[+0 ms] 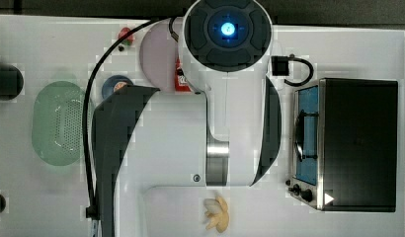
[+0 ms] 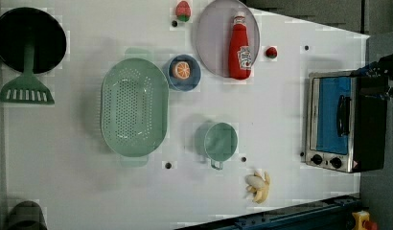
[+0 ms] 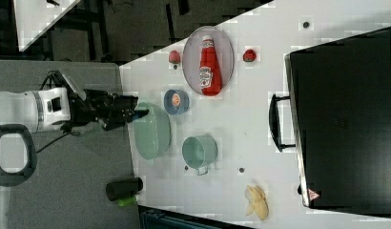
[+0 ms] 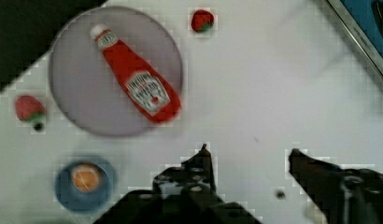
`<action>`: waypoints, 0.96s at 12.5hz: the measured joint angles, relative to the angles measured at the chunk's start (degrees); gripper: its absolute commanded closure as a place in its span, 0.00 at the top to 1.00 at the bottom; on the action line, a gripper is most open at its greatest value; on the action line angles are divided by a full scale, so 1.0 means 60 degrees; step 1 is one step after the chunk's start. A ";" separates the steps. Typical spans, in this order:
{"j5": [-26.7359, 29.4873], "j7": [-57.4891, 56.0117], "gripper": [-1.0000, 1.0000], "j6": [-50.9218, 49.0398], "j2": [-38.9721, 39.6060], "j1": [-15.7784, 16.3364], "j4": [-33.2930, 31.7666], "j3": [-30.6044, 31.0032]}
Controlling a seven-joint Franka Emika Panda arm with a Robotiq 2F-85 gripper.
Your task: Pick ketchup from plate and place it on table.
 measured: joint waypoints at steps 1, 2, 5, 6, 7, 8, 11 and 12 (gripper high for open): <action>0.0166 0.0004 0.79 -0.0699 -0.0318 -0.0266 -0.0289 0.0226; 0.0250 0.0011 0.90 -0.1291 -0.0775 -0.0447 -0.0681 0.0354; 0.0233 0.0011 1.00 -0.1485 -0.1467 -0.0721 -0.0718 0.0342; 0.0300 0.0011 1.00 -0.1224 -0.1381 -0.0748 -0.0476 0.0324; 0.0334 0.0011 1.00 -0.0990 -0.1219 -0.0801 -0.0270 0.0367; 0.0329 0.0010 1.00 -0.0670 -0.0983 -0.0863 -0.0168 0.0471; 0.0347 -0.0164 1.00 0.0223 0.0319 -0.0846 -0.0065 0.0772; 0.0362 -0.0331 1.00 0.0457 0.0845 -0.0825 -0.0121 0.0858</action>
